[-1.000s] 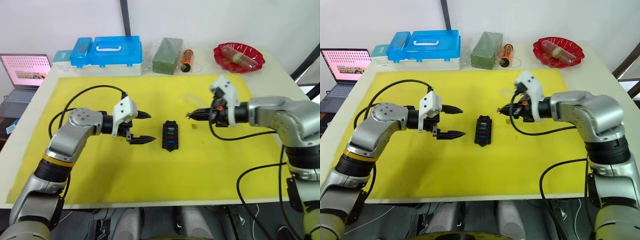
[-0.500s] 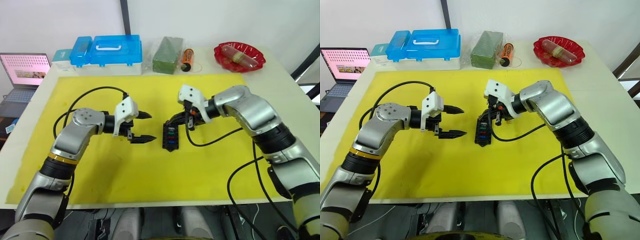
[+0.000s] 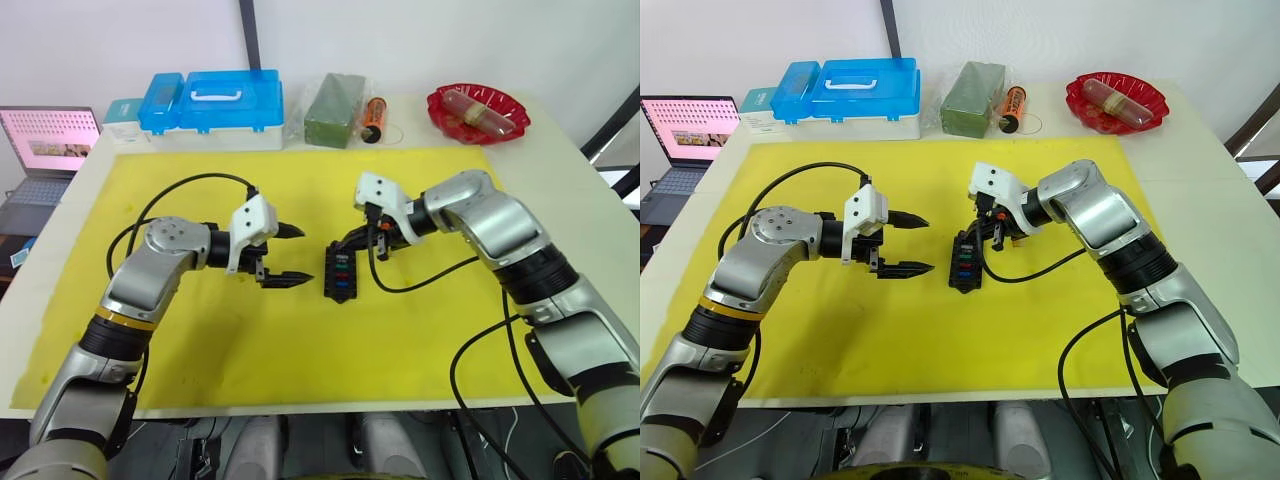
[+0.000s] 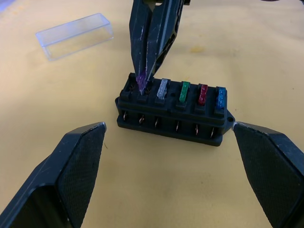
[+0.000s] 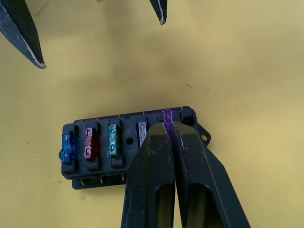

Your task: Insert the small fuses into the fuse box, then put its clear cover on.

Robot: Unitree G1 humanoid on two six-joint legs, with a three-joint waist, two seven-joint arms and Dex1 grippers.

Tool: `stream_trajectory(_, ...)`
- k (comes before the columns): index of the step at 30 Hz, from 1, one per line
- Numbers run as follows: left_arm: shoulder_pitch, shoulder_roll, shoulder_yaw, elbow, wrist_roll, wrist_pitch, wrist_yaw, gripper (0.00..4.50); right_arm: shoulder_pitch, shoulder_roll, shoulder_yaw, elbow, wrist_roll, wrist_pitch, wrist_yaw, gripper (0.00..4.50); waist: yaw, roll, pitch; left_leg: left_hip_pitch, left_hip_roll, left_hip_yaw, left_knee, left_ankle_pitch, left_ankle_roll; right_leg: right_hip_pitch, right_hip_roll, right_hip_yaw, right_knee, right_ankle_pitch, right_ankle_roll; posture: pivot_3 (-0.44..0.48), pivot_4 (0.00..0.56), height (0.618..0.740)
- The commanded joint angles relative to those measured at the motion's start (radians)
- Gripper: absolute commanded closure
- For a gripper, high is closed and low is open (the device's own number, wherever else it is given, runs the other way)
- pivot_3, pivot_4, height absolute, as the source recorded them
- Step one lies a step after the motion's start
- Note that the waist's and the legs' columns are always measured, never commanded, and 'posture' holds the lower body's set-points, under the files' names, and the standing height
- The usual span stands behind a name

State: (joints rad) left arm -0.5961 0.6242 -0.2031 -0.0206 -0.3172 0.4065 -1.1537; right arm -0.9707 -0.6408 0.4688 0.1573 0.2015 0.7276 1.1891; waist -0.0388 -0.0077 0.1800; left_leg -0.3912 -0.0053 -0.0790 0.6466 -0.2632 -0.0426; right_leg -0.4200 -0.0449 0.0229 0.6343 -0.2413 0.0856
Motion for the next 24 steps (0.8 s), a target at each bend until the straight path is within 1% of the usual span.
stream_trajectory(1, -0.008, 0.002, 0.020, -0.033, -0.007, -0.003, 0.001, 0.00, -0.021, 0.008, -0.026, -0.001, -0.015, -0.017, 0.013, 4.49, 0.000, 0.000, 0.000, 0.000, 0.000, 0.000, 0.000, 0.000, 0.000, 0.000, 0.000, 0.000, 0.000, 0.000, 0.000, 0.000, 0.150, 0.740)
stream_trajectory(24, 0.003, 0.000, 0.026, -0.056, -0.011, 0.008, 0.031, 0.00, -0.019, 0.039, 0.001, 0.075, -0.087, -0.058, 0.083, 4.49, -0.001, 0.000, 0.000, 0.000, 0.000, 0.000, 0.000, 0.000, 0.000, 0.000, 0.000, 0.000, 0.001, 0.000, 0.000, 0.000, 0.150, 0.740)
